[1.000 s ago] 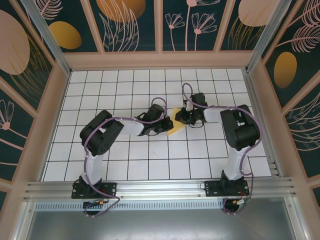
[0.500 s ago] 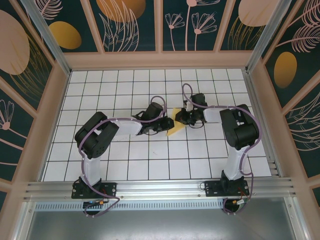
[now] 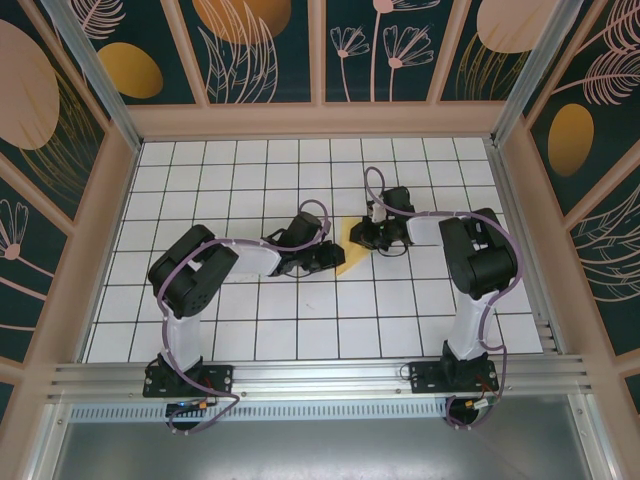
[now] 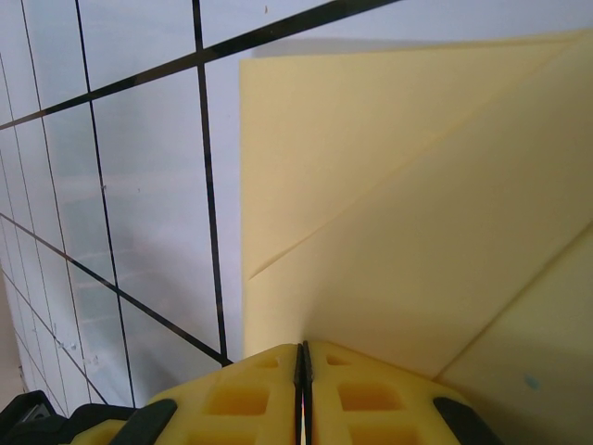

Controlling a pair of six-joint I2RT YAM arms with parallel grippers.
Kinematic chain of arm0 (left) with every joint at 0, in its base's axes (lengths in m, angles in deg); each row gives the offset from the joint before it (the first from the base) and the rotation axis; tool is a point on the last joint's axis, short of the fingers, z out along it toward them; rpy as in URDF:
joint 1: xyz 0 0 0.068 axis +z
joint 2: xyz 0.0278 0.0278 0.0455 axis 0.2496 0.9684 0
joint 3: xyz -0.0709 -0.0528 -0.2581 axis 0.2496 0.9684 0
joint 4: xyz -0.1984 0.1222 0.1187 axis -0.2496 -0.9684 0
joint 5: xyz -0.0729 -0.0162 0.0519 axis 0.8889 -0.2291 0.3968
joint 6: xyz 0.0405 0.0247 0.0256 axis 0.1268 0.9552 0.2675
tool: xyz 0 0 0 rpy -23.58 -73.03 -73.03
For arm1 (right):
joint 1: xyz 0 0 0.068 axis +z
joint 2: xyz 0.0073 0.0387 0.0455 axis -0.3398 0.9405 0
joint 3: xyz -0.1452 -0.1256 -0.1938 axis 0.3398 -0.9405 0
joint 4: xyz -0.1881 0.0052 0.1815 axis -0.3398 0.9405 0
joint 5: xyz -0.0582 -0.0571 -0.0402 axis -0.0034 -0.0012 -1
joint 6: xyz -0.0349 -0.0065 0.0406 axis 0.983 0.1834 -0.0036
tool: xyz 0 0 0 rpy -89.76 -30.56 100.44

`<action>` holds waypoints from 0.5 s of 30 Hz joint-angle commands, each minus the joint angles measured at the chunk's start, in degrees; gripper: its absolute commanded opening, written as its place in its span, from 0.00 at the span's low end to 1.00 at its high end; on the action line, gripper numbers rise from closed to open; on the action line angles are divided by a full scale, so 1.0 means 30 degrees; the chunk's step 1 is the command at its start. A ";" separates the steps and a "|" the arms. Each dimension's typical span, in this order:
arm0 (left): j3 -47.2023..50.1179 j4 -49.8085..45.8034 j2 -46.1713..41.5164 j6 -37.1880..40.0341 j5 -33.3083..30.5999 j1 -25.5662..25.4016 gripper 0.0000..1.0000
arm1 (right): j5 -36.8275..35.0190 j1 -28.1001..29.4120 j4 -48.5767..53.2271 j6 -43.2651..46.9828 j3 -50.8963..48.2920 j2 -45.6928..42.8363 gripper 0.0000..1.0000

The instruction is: Fold a paper plane with a square sheet of paper (pick it up from the middle)

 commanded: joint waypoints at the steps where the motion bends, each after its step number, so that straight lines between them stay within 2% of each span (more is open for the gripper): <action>1: 0.0159 -0.0283 -0.0796 0.0044 0.0102 -0.0100 0.25 | -0.0119 0.0012 0.0194 0.0007 -0.0579 0.0809 0.10; 7: 0.0305 0.1087 -0.1299 -0.0007 -0.0228 -0.0123 0.29 | -0.0083 0.0030 0.0176 0.0065 -0.0615 0.0869 0.10; 15: 0.0605 0.1247 -0.1081 0.0239 0.0696 -0.0583 0.27 | -0.0104 -0.0021 0.0182 0.0021 -0.0540 0.1116 0.10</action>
